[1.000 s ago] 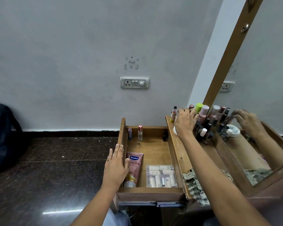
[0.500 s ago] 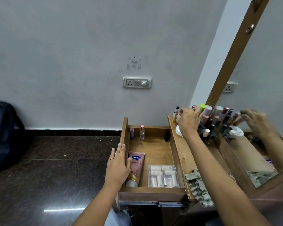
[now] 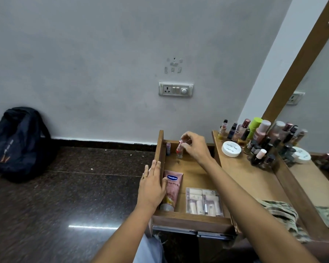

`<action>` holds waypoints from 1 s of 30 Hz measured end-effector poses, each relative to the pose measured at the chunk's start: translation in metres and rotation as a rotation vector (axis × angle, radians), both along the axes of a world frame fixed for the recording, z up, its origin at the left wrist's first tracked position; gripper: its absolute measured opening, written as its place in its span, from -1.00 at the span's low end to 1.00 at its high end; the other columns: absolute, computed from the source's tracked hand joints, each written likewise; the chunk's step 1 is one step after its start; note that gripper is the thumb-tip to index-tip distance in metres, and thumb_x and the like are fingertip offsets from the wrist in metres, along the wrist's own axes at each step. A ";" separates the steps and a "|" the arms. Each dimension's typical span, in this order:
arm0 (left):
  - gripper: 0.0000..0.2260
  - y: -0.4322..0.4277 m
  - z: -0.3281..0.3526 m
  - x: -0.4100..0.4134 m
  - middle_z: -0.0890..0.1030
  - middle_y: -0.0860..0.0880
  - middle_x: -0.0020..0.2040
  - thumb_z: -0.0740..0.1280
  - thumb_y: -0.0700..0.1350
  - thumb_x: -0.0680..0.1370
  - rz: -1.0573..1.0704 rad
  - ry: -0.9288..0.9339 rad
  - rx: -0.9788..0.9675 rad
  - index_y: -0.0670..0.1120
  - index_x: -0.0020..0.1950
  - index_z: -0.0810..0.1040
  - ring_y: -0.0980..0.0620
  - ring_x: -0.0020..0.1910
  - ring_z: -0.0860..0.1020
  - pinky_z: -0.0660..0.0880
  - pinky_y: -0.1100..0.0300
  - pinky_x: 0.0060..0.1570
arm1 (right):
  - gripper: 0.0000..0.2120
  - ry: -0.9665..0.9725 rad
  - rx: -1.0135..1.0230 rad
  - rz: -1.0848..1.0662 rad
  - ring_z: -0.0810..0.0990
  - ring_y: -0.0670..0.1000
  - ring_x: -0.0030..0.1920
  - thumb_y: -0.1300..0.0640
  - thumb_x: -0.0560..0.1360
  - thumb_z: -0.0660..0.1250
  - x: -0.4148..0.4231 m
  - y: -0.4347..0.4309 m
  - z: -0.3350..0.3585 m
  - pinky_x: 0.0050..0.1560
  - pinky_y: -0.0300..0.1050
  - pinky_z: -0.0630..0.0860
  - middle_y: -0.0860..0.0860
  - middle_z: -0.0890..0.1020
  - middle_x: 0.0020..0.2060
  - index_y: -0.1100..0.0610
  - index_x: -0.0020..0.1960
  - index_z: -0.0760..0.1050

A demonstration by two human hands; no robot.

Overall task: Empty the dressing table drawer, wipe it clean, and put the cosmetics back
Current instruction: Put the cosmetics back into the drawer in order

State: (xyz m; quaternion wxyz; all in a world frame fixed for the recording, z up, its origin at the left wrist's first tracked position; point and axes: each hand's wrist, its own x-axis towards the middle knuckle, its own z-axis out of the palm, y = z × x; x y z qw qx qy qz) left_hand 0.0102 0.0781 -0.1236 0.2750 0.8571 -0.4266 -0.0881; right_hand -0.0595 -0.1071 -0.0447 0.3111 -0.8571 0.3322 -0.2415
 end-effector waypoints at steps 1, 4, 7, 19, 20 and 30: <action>-0.46 0.000 0.000 0.000 0.04 0.04 0.59 0.09 0.08 0.65 0.001 0.001 0.000 -0.01 0.59 0.03 -0.04 0.56 -0.06 0.00 0.11 0.49 | -0.87 0.010 0.021 0.004 0.64 -0.08 -0.18 0.29 0.45 0.40 0.007 -0.001 -0.008 -0.09 -0.20 0.60 0.02 0.66 -0.17 0.10 -0.07 0.53; -0.46 0.000 -0.001 0.000 0.04 0.04 0.59 0.08 0.08 0.65 -0.001 -0.002 -0.002 -0.01 0.59 0.03 -0.04 0.57 -0.06 0.02 0.10 0.50 | -0.84 0.051 0.052 0.018 0.66 -0.05 -0.20 0.32 0.42 0.39 0.026 -0.005 -0.028 -0.03 -0.04 0.63 0.02 0.66 -0.22 0.09 -0.10 0.52; -0.46 -0.001 -0.002 0.000 0.04 0.05 0.59 0.08 0.08 0.65 -0.006 0.002 -0.013 -0.01 0.59 0.02 -0.03 0.57 -0.06 0.01 0.11 0.49 | -0.84 0.085 0.003 0.021 0.62 -0.01 -0.13 0.32 0.42 0.38 0.041 -0.010 -0.042 -0.01 -0.03 0.60 0.01 0.65 -0.20 0.09 -0.10 0.54; -0.46 -0.001 -0.004 0.002 0.03 0.07 0.59 0.10 0.08 0.65 -0.006 0.035 -0.035 0.00 0.59 0.03 -0.01 0.57 -0.08 0.02 0.09 0.50 | -0.91 0.196 -0.136 -0.110 0.41 0.07 0.07 0.20 0.50 0.37 0.069 -0.023 -0.066 0.07 -0.12 0.45 0.08 0.44 0.04 0.05 -0.02 0.58; -0.46 -0.001 -0.004 0.002 0.03 0.07 0.59 0.10 0.07 0.65 -0.006 0.035 -0.036 0.00 0.59 0.04 -0.01 0.57 -0.08 0.02 0.10 0.50 | -0.91 0.205 -0.147 -0.115 0.39 0.08 0.08 0.21 0.50 0.37 0.070 -0.022 -0.067 0.06 -0.14 0.41 0.08 0.44 0.05 0.05 -0.03 0.57; -0.46 0.000 -0.004 0.002 0.02 0.08 0.59 0.10 0.08 0.64 -0.007 0.043 -0.039 0.01 0.59 0.03 0.00 0.56 -0.08 0.03 0.09 0.50 | -0.87 0.249 -0.274 -0.131 0.36 0.10 0.18 0.20 0.53 0.34 0.066 -0.021 -0.074 0.19 -0.06 0.37 0.12 0.51 0.10 0.13 0.07 0.57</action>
